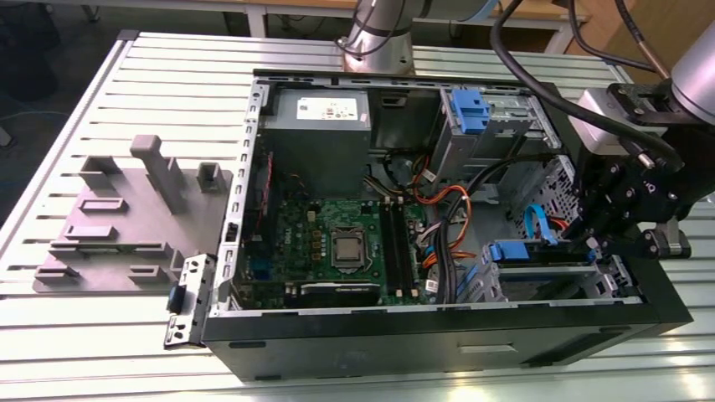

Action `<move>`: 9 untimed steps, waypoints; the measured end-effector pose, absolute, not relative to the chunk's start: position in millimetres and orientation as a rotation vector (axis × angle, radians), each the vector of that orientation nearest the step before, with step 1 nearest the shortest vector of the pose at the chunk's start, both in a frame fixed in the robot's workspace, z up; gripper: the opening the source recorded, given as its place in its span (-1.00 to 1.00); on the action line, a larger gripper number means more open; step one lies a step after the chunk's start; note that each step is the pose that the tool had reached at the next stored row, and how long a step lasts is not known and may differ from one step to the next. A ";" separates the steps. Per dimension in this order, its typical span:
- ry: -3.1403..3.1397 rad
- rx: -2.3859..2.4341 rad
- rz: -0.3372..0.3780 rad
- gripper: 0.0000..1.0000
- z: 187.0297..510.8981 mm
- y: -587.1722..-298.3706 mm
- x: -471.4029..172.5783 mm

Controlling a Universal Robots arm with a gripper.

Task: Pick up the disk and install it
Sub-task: 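Insert the second disk wire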

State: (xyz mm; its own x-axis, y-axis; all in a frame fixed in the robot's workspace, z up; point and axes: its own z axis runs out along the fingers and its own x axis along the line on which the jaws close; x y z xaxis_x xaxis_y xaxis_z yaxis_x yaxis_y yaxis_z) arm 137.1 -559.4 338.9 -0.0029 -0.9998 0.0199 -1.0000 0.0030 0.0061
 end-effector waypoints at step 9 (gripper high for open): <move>-2.211 2.206 0.015 -0.53 335.3 -554.4 141.5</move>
State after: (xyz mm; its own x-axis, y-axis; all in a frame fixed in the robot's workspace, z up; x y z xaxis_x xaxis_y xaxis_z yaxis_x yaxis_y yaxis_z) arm 141.5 -554.4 335.3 -0.0023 -0.9998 0.0197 -1.0000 0.0024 0.0061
